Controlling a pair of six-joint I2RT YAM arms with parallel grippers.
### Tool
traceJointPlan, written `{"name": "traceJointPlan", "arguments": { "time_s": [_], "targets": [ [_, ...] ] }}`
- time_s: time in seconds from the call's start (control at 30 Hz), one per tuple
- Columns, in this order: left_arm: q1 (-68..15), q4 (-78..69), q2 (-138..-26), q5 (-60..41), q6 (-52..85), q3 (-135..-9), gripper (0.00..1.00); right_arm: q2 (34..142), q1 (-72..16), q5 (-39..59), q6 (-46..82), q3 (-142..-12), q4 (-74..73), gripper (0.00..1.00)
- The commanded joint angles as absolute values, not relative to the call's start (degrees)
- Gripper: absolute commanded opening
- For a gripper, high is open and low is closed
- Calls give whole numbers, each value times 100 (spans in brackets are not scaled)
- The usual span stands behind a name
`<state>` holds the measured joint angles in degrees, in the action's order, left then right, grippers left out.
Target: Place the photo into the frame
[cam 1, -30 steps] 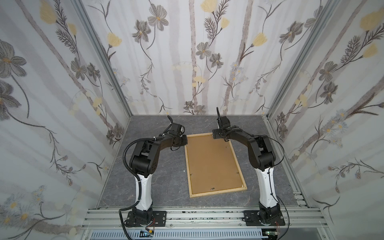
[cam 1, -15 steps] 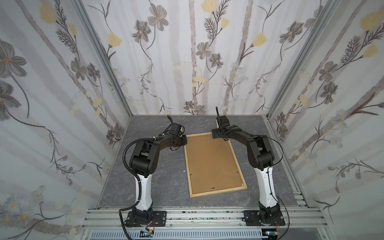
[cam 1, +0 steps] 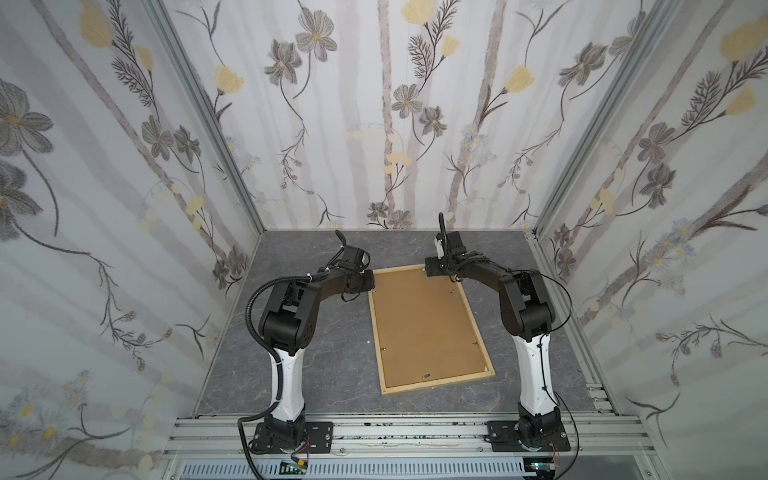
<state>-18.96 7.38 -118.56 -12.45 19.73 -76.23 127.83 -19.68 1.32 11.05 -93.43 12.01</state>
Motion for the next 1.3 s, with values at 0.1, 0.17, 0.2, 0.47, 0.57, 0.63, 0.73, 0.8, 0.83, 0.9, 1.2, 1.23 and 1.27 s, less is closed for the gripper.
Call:
{"name": "traceJointPlan", "arguments": {
  "time_s": [0.1,0.17,0.2,0.47,0.57,0.63,0.73,0.8,0.83,0.9,1.2,1.23,1.27],
  "targets": [
    [-1763,1406,-11866,-1266,1824,-7611,17,12398,-1848,29,1244,-9072,1167,84],
    [-1742,1406,-11840,-1254,1828,-7619,17,12300,-1817,-133,1274,-8994,1227,85],
    [-1735,1406,-11831,-1251,1828,-7620,17,12217,-1810,-206,1295,-8915,1240,85],
    [-1675,1660,-11917,-1118,1850,-7975,44,11419,-1664,-351,1414,-7960,1200,86],
    [-1655,1828,-11901,-1035,1880,-8239,58,11106,-1587,-199,1449,-7462,1150,83],
    [-1667,1899,-11825,-1019,1936,-8393,64,10877,-1519,-82,1500,-7078,1074,80],
    [-1796,1980,-11643,-949,1969,-8525,68,10495,-1455,161,1605,-6455,884,71],
    [-1965,2097,-11571,-862,1943,-8624,69,10240,-1433,289,1664,-6082,779,68],
    [-2078,2142,-11550,-852,1927,-8678,70,10108,-1425,334,1689,-5909,750,67],
    [-2295,2219,-11557,-853,1925,-8748,71,9861,-1407,418,1737,-5555,696,62],
    [-3062,1587,-12001,-1891,2494,-8970,71,9178,-1380,628,1942,-4385,491,47],
    [-3160,1587,-12093,-1922,2526,-9090,71,9179,-1380,645,1951,-4360,467,46],
    [-3246,1586,-12177,-1961,2553,-9195,71,9023,-1380,659,1968,-4214,442,46]
  ]
}}
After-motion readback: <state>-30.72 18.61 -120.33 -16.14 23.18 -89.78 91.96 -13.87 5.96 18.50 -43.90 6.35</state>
